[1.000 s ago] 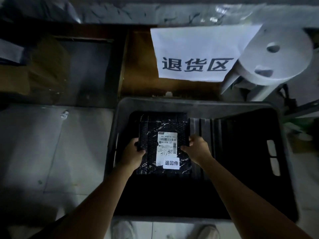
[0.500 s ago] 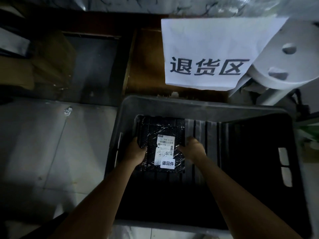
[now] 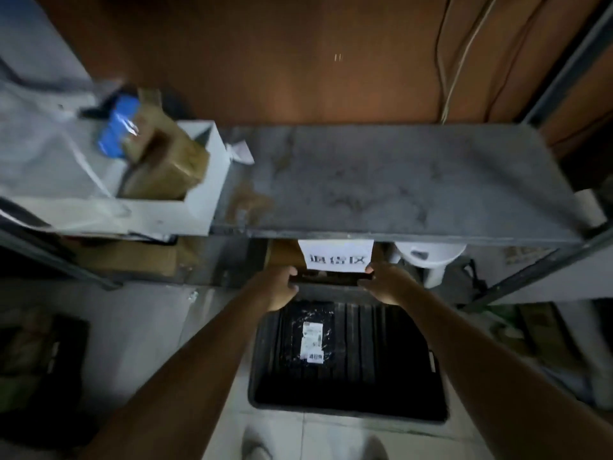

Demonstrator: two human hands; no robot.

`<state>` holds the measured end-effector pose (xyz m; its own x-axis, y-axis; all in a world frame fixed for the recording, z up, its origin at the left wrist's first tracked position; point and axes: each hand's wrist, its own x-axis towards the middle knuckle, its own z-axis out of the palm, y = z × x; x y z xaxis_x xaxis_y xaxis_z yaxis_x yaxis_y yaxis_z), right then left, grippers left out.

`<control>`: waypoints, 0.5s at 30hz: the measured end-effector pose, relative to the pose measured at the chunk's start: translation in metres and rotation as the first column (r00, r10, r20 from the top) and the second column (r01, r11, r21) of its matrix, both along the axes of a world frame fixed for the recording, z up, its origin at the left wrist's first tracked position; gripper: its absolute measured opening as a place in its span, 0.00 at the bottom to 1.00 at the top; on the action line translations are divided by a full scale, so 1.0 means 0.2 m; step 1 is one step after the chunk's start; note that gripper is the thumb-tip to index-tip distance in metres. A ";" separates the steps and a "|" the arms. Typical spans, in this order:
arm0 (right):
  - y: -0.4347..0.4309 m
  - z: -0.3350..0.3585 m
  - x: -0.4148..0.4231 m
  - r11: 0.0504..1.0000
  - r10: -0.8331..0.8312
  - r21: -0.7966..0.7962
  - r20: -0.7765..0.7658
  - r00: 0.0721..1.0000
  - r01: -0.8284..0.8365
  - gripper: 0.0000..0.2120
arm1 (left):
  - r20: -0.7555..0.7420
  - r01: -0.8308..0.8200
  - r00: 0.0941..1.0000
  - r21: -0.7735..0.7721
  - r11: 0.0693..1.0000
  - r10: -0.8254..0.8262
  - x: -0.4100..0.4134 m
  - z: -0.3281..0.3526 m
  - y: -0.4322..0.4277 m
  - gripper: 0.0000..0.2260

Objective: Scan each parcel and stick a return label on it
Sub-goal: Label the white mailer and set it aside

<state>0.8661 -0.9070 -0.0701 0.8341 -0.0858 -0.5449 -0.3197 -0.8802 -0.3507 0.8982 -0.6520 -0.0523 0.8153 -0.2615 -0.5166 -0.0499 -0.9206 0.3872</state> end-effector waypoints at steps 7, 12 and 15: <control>-0.23 1.09 -0.16 0.998 -0.036 -0.041 0.195 0.980 0.045 0.24 | 0.234 0.156 0.961 -0.027 0.987 -0.146 -0.01 1.10 -0.27 0.14; -0.42 1.60 -0.44 0.979 -0.070 -0.167 0.269 0.961 0.118 0.24 | 0.298 0.268 0.924 -0.052 0.962 -0.242 -0.13 1.54 -0.53 0.17; -0.54 1.80 -0.72 0.955 -0.143 -0.210 0.297 0.944 0.210 0.24 | 0.328 0.363 0.889 -0.073 0.929 -0.321 -0.29 1.71 -0.71 0.18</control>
